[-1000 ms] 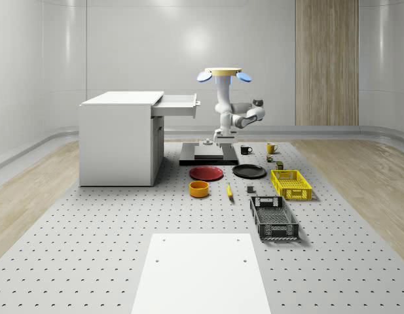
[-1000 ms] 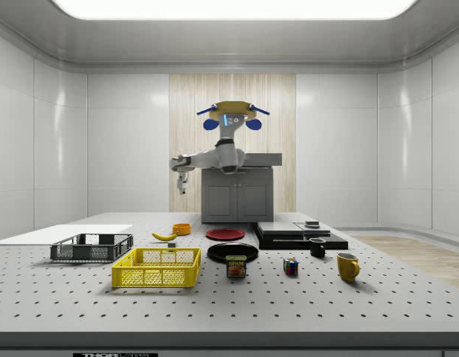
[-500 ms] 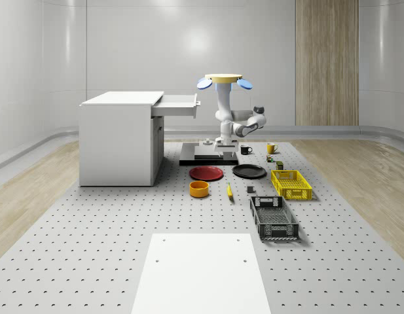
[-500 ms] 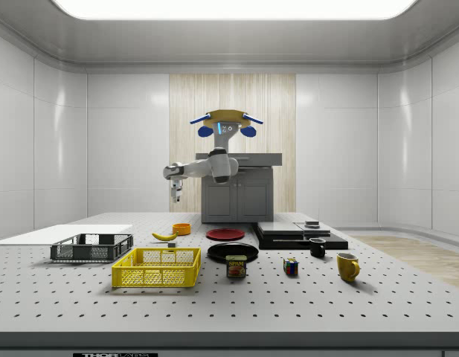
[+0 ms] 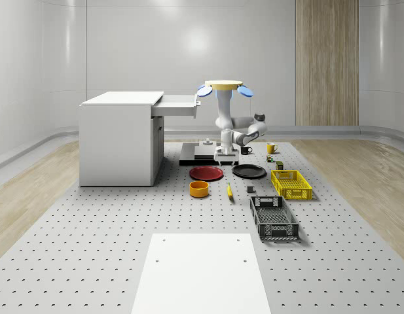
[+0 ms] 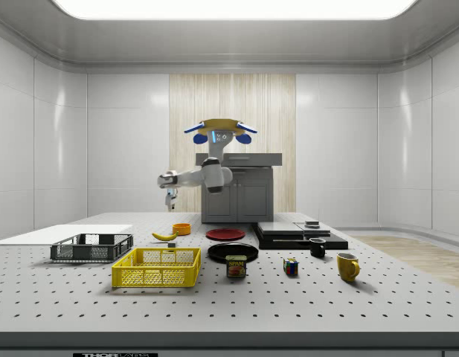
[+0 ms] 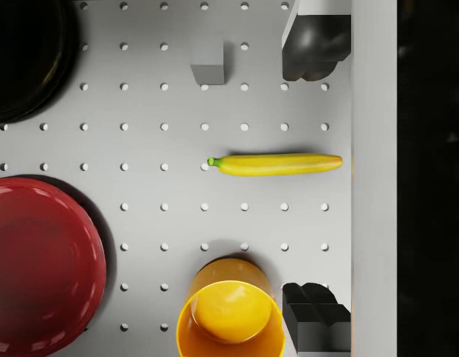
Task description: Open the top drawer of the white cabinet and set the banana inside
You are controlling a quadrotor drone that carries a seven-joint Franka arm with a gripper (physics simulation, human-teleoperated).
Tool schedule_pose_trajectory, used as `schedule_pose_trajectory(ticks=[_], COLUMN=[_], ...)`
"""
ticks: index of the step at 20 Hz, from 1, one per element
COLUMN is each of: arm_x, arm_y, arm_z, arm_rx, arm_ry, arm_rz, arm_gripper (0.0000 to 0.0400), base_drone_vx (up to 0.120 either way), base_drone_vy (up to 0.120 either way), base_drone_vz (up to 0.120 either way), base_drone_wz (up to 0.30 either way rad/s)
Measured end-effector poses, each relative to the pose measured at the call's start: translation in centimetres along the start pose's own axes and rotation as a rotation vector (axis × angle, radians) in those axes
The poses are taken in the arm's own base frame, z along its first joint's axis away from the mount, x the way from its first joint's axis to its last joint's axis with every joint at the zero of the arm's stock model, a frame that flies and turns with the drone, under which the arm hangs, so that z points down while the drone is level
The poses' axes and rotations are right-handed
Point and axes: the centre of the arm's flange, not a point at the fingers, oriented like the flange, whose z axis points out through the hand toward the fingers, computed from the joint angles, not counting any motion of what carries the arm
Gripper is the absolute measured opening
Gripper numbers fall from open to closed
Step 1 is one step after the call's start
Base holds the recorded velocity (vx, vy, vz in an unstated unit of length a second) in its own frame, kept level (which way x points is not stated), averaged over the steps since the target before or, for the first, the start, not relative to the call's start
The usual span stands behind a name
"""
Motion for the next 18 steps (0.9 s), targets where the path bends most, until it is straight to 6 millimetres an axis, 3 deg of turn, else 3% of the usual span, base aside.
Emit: schedule_pose_trajectory(ticks=[4,9,13,18], arm_x=[0.00,0.00,0.00,0.00], arm_y=[0.00,0.00,0.00,0.00], arm_z=[0.00,0.00,0.00,0.00], arm_rx=[0.000,0.000,0.000,0.000], arm_ry=[0.000,0.000,0.000,0.000], arm_rz=[0.000,0.000,0.000,0.000], arm_gripper=[0.0400,0.0400,0.0400,0.0400], base_drone_vx=[0.100,0.000,0.000,0.000], base_drone_vy=[0.000,0.000,0.100,0.000], base_drone_vz=[-0.120,-0.120,-0.120,-0.120], base_drone_wz=[0.000,0.000,0.000,0.000])
